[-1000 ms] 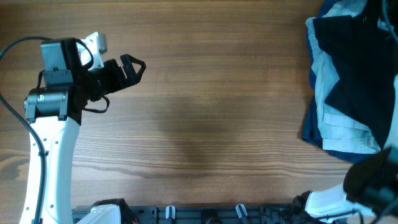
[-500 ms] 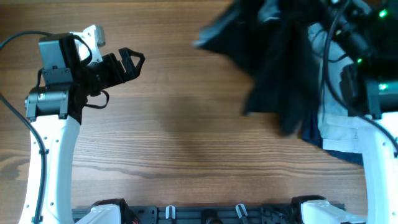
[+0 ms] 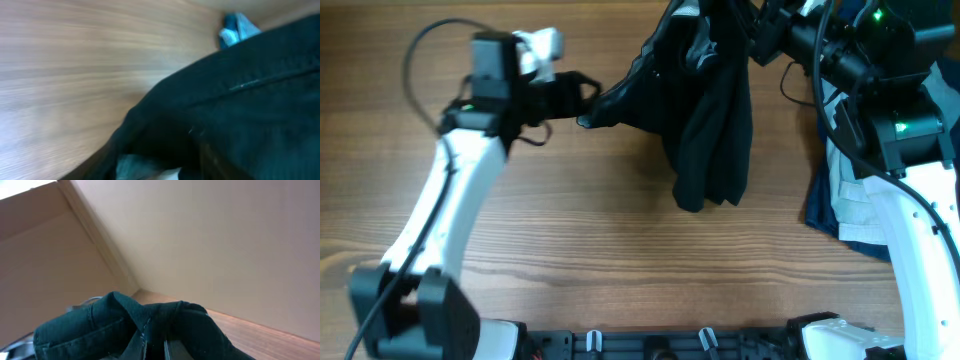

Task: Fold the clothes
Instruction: 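Lift the black shorts with the right gripper and grasp its waistband with the left, then stretch the shorts between both grippers and lay them flat at table center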

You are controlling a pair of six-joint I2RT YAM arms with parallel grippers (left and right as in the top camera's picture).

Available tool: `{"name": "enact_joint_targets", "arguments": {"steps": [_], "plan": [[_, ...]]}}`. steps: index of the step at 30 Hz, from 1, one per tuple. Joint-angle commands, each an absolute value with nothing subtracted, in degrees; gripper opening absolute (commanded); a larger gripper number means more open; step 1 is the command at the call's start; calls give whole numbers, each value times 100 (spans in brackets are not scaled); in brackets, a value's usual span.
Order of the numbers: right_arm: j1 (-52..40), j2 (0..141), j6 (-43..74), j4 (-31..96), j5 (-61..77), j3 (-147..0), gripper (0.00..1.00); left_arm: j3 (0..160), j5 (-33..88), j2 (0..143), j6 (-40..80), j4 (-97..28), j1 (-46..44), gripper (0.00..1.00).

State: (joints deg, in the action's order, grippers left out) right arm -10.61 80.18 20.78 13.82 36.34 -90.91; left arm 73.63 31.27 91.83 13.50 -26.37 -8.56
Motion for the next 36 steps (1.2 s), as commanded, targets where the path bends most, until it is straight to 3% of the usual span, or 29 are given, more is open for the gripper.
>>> {"name": "enact_joint_targets", "arguments": {"steps": [1, 3, 11, 19, 28, 36], "plan": [[-1055, 7961, 2091, 1295, 3909, -9203, 4, 7415, 3385, 9832, 1267, -2209, -1398, 85], [-1052, 7961, 2023, 1293, 3909, -9203, 4, 7415, 3382, 10066, 1396, -2185, -1481, 92], [-1052, 7996, 1708, 1433, 3798, -9203, 4, 7417, 3382, 10184, 1387, -2482, -1085, 100], [-1044, 8134, 1647, 1487, 3734, -9203, 4, 7417, 3406, 9784, 1236, -3990, 287, 100], [-1044, 8134, 1664, 1393, 3734, -9203, 4, 7363, 4025, 9782, 1192, -4893, 174, 100], [-1044, 8134, 1667, 1400, 3736, -9203, 4, 6851, 4003, 9793, 1245, -4252, -189, 100]]}}
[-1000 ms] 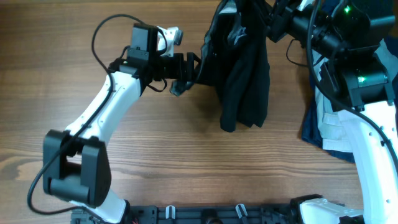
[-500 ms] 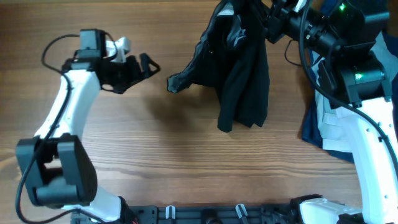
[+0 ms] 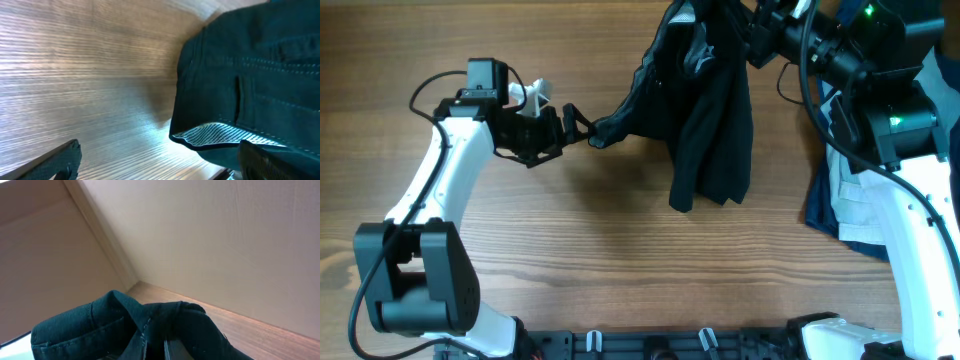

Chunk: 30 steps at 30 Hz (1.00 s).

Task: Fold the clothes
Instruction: 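Stretch the shorts between both grippers and lay them flat at table center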

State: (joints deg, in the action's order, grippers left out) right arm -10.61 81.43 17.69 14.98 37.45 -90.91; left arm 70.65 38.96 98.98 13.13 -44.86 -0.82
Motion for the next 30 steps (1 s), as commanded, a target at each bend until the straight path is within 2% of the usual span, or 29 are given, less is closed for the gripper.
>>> {"name": "enact_joint_targets", "arguments": {"steps": [1, 5, 8, 10, 12, 13, 15, 16, 18, 21, 24, 27, 30], "plan": [[-1044, 8134, 1669, 1400, 3736, -9203, 4, 6770, 4001, 9804, 1245, -4069, -259, 100], [-1044, 8134, 1669, 1420, 3739, -9203, 4, 6541, 3238, 9839, 1890, -3164, -473, 100], [-1044, 8134, 1664, 1422, 3736, -9203, 4, 6501, 3225, 9870, 2156, -2707, -727, 99], [-1044, 8134, 1664, 1422, 3736, -9203, 4, 6501, 3223, 9957, 2174, -2469, -1009, 90], [-1044, 8134, 1662, 1422, 3736, -9203, 4, 6501, 3039, 10082, 2429, -2206, -1337, 70], [-1044, 8134, 1660, 1422, 3736, -9203, 4, 6501, 2873, 10110, 2582, -2147, -1448, 52], [-1044, 8134, 1647, 1422, 3664, -9203, 4, 6501, 2231, 10127, 2797, -2099, -1706, 9], [-1044, 8134, 1645, 1417, 3518, -9203, 4, 6504, 2051, 10125, 2797, -2093, -1747, 4], [-1041, 8134, 1590, 1382, 3203, -9203, 4, 6549, 2010, 10053, 2797, -2067, -1647, 4], [-1044, 8132, 812, 1387, 2893, -9203, 4, 6814, 2010, 9633, 2818, -2311, -1236, 4], [-1044, 8132, 32, 1610, 1737, -9203, 4, 7266, 2104, 8783, 2768, -2593, -631, 4], [-1044, 8077, -1164, 1988, 624, -9203, 4, 7406, 2176, 7789, 2718, -2390, -255, 4], [-1044, 7894, -1678, 2322, -250, -9203, 4, 7406, 2163, 6746, 2722, -2117, 51, 4]]}}
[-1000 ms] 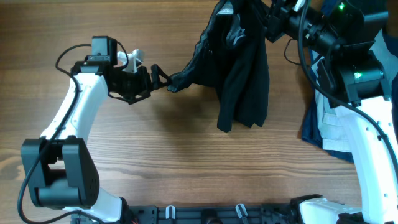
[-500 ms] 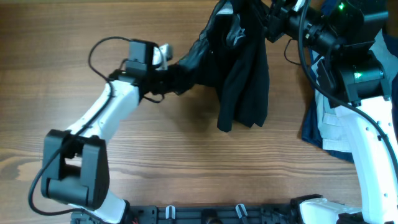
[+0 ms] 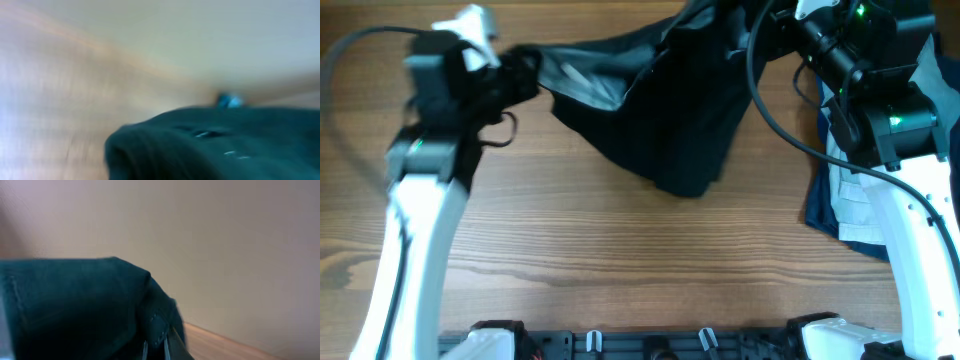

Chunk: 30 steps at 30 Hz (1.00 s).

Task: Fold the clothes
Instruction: 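Stretch the shorts between both grippers and lay them flat at table center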

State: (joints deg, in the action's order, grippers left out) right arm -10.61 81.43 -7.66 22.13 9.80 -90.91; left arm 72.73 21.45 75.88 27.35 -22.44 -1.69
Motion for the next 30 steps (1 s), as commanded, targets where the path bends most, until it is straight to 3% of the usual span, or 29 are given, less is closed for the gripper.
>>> {"name": "enact_joint_targets", "arguments": {"steps": [1, 11, 16, 24, 30], "plan": [[-1044, 7793, -1710, 2388, -325, -9203, 4, 7408, 2117, 6464, 2724, -2119, 102, 4], [-1044, 5861, -1083, 3398, 95, -9203, 5, 7413, 1619, 4423, 2571, -2676, 141, 4], [-1044, 5824, -718, 4051, 163, -9203, 4, 7417, 1406, 4104, 2571, -2897, 141, 4], [-1044, 7725, -353, 3927, 307, -9203, 4, 7417, 1035, 5704, 2567, -3107, 141, 4], [-1044, 9929, -128, 2526, 309, -9203, 4, 7417, 1039, 8106, 2576, -2018, 134, 4]]}}
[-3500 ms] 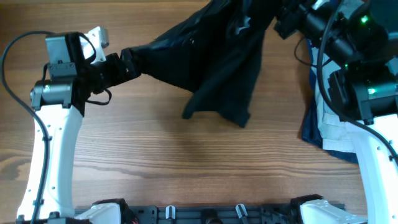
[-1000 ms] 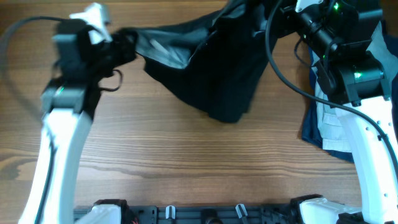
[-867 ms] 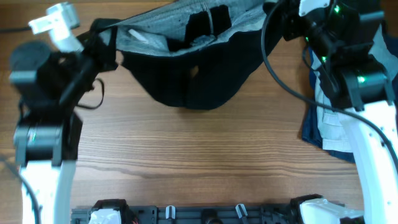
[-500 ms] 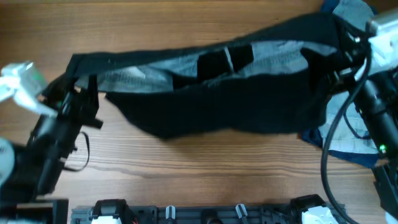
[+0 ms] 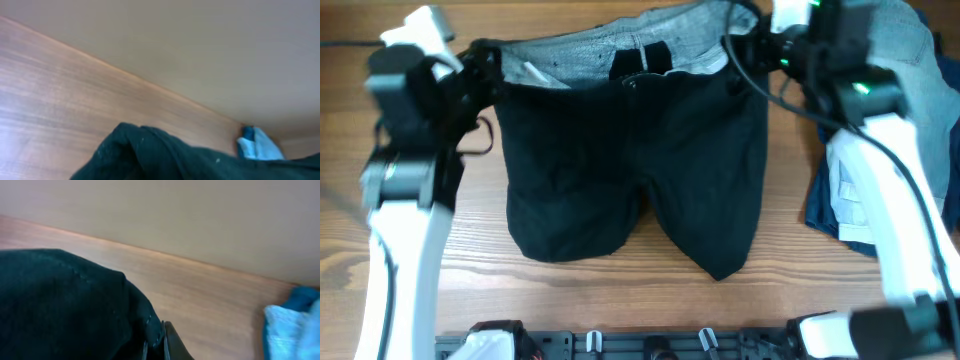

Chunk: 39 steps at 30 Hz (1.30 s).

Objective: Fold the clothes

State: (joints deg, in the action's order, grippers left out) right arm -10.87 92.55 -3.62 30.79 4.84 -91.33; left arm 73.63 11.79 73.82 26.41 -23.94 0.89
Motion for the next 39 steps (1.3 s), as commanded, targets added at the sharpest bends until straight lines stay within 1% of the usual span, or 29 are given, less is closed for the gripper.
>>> {"name": "enact_joint_targets", "arguments": {"steps": [1, 3, 4, 5, 6, 7, 9, 10, 11, 14, 17, 21, 25, 28, 31, 32, 34, 36, 38, 39], "plan": [[-1044, 10278, -128, 2134, 307, -9203, 4, 7417, 1039, 8602, 2580, -1675, 134, 4], [-1044, 10925, -104, 1380, 307, -9203, 4, 7417, 1041, 9338, 2598, -1138, 123, 5], [-1044, 11185, -102, 1046, 307, -9203, 4, 7417, 1041, 9605, 2598, -932, 110, 8], [-1044, 11461, -97, 709, 307, -9203, 5, 7417, 1041, 9778, 2600, -781, 102, 18], [-1044, 11692, -91, 405, 307, -9203, 4, 7417, 1041, 10012, 2600, -545, 84, 34], [-1044, 11937, -91, 71, 305, -9203, 6, 7417, 1039, 10208, 2622, -298, 60, 57], [-1044, 12333, -82, -548, 305, -9203, 73, 7417, 1039, 10433, 2620, 104, 30, 97], [-1044, 12383, 21, -714, 276, -9203, 90, 7417, 1037, 10464, 2617, 228, 21, 100], [-1044, 12383, 73, -928, 242, -9203, 100, 7417, 1037, 10453, 2617, 377, 21, 100], [-1044, 12217, 167, -1114, 242, -9203, 100, 7439, 1039, 10344, 2620, 449, 27, 100], [-1044, 11817, 169, -749, 246, -9203, 100, 7439, 1041, 10084, 2615, -27, 21, 100], [-1041, 11026, 165, 751, 381, -9203, 100, 7439, 1048, 9690, 2591, -1278, 21, 100], [-1044, 10149, 167, 2829, 786, -9203, 100, 7439, 1411, 9279, 2571, -2847, 3, 100], [-1044, 9939, 176, 4042, 1439, -9203, 100, 7437, 1406, 9271, 2421, -3701, -69, 100], [-1044, 10036, 764, 4893, 1358, -9070, 100, 7426, 1380, 9279, 2220, -4163, -102, 100], [-1041, 10053, 1087, 5022, 1079, -8914, 100, 7426, 1380, 9277, 2117, -4233, -102, 100], [-1041, 10112, 1208, 4928, 897, -8700, 98, 7426, 1385, 9277, 2119, -4252, -91, 99], [-1044, 10224, 958, 4272, 880, -8425, 96, 7426, 1382, 9277, 2119, -4244, -86, 100], [-1044, 10392, 644, 3306, 875, -8224, 90, 7426, 1382, 9277, 2117, -4228, -86, 100], [-1041, 10508, 598, 2888, 878, -8191, 89, 7426, 1382, 9277, 2117, -4230, -86, 100]]}}
